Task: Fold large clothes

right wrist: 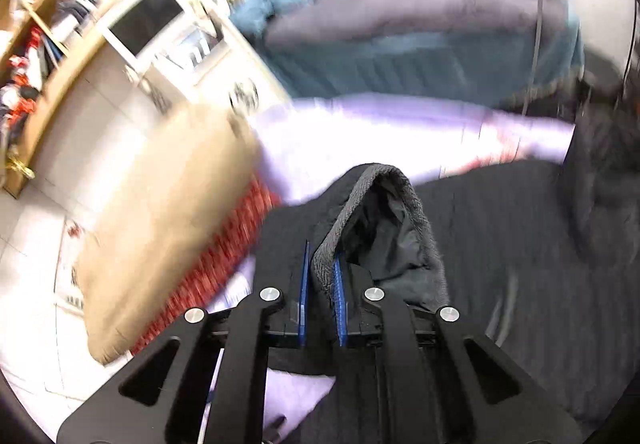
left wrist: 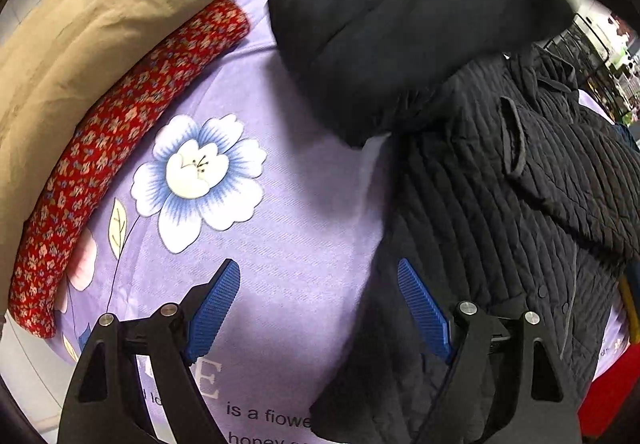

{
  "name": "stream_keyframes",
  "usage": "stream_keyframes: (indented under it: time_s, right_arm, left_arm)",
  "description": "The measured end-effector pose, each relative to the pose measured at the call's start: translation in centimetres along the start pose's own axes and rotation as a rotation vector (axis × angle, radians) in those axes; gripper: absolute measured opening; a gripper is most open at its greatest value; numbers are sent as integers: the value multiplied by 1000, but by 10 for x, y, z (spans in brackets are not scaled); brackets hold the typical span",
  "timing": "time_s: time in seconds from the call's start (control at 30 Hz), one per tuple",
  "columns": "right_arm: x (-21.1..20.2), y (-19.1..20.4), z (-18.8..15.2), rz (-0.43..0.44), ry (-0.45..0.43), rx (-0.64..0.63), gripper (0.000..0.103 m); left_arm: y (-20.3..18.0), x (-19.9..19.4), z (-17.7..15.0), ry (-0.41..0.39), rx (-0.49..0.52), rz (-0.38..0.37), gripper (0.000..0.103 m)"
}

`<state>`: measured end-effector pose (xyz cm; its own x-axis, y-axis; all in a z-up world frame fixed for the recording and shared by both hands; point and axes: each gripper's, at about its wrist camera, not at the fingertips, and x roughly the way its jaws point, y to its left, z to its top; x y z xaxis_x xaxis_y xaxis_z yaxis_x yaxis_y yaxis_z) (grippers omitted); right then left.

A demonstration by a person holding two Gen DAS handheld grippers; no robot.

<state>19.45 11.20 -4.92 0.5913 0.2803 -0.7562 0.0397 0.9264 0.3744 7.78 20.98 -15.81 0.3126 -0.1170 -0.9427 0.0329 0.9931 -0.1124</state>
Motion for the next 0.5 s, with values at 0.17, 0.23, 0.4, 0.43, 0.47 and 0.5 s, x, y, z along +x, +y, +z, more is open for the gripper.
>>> stream_keyframes:
  time_s: [0.17,0.23,0.4,0.43,0.47,0.5]
  right_arm:
    - [-74,-38,29,-81,-150,29,11]
    - [-101,-76,25,-178,-175,61,11]
    - [-138,-182,-12,-355,-132,262,11]
    - [-142,-197,-20,-380,-123,288,11]
    - [-143,-210,-30,-402,-111,309,11]
    - [-143,-225,-40,-417,-87,336,11]
  left_arm:
    - [-14,-4,6,-15,32,-6,79]
    - [-20,-5,8,-18,41,-10,79]
    - [-32,-2,8,-7,69,-15,79]
    - [-35,-2,8,-4,76,-15,79]
    - [-38,-1,7,1,87,-15,79]
    - [-41,0,7,4,97,-14,79]
